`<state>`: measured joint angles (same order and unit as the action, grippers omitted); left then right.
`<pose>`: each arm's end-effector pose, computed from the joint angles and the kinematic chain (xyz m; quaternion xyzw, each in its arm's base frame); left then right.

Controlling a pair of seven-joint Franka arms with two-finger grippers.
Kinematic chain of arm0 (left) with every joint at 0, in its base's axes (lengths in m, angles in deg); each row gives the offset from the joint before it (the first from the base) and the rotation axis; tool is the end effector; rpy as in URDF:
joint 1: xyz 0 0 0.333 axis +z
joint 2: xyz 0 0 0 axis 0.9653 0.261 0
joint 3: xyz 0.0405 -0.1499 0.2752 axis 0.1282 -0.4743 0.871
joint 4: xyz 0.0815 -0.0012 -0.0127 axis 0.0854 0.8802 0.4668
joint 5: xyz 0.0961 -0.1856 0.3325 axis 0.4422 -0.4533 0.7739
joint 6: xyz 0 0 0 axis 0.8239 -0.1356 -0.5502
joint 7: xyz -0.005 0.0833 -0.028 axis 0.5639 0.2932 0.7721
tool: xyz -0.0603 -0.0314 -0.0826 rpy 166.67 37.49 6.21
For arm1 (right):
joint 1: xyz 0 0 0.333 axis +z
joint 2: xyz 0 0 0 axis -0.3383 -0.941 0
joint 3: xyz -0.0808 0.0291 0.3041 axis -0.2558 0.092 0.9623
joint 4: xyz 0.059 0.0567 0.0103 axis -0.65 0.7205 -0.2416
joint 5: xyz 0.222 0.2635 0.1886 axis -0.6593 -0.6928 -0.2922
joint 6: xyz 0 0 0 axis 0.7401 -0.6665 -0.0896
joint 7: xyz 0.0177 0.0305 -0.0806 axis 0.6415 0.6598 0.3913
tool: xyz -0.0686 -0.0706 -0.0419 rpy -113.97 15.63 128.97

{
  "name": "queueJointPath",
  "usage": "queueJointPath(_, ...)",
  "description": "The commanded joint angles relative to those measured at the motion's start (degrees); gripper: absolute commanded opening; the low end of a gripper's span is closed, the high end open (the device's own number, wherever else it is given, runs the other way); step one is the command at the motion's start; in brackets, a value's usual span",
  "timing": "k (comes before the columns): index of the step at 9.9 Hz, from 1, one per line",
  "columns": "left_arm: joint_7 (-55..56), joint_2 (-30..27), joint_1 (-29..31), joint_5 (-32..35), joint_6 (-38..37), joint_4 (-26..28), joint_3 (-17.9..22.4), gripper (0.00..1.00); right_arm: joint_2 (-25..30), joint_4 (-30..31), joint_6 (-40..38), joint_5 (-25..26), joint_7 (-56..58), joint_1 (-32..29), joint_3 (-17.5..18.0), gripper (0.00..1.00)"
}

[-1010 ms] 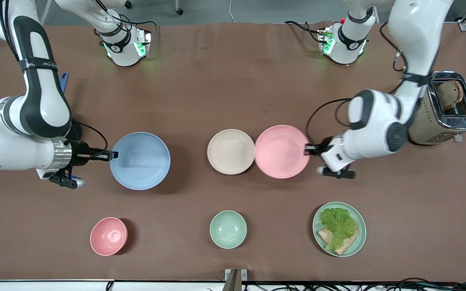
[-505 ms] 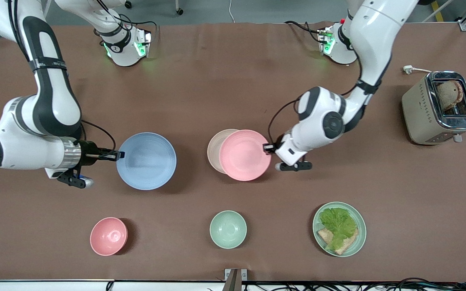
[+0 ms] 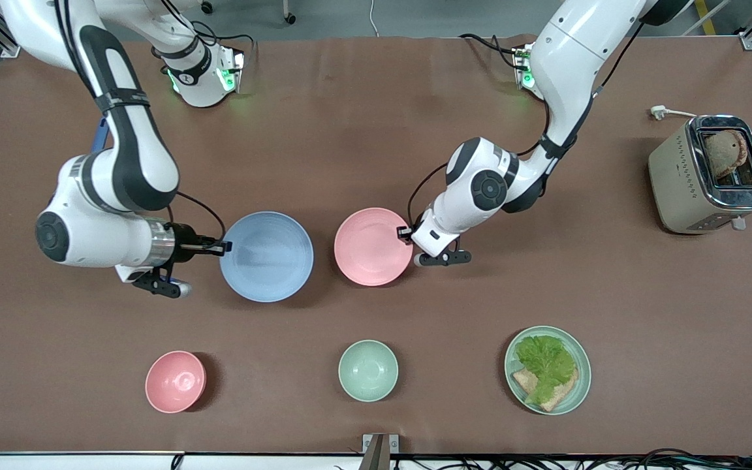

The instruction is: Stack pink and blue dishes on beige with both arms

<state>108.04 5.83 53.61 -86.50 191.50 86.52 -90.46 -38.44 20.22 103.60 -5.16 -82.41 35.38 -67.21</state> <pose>0.5180 -0.4074 0.2192 0.9826 0.0599 -0.0450 0.1699 0.6121 0.1553 0.3359 -0.9690 0.1278 0.1475 0.1512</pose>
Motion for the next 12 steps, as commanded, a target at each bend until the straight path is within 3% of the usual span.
queueJointPath(1, 2.6, 1.8, -0.1, 3.4, 1.3, 0.6, -0.7, 0.11, 2.5, 5.0, 3.4, -1.1, -2.6, 3.5, -0.3, 0.02)
queueJointPath(3, 3.7, 1.1, 1.0, 3.4, 1.0, 1.3, -1.3, 0.4, 2.2, 5.3, 3.2, -3.3, -2.7, 5.6, -0.3, 0.02)
queueJointPath(5, 3.6, -1.3, 1.0, 3.6, -1.4, 1.5, -1.2, 1.0, 2.3, 6.5, 3.3, -3.6, -2.7, 5.9, -0.3, 0.03)
queueJointPath(8, 2.1, -11.4, 1.4, 3.6, -13.6, 1.4, 3.3, 1.0, 2.1, 7.1, 5.3, -6.5, -2.7, 8.6, -0.3, 0.05)
queueJointPath(11, -10.5, -19.6, 5.6, 4.3, -24.9, 1.1, 8.4, 1.0, 0.2, 7.2, 11.2, -9.1, -5.2, 14.5, -0.3, 0.07)
queueJointPath(12, -14.6, -22.2, 7.3, 7.6, -27.8, 0.8, 9.1, 1.0, -0.2, 7.2, 12.5, -9.2, -6.3, 16.1, -0.3, 0.07)
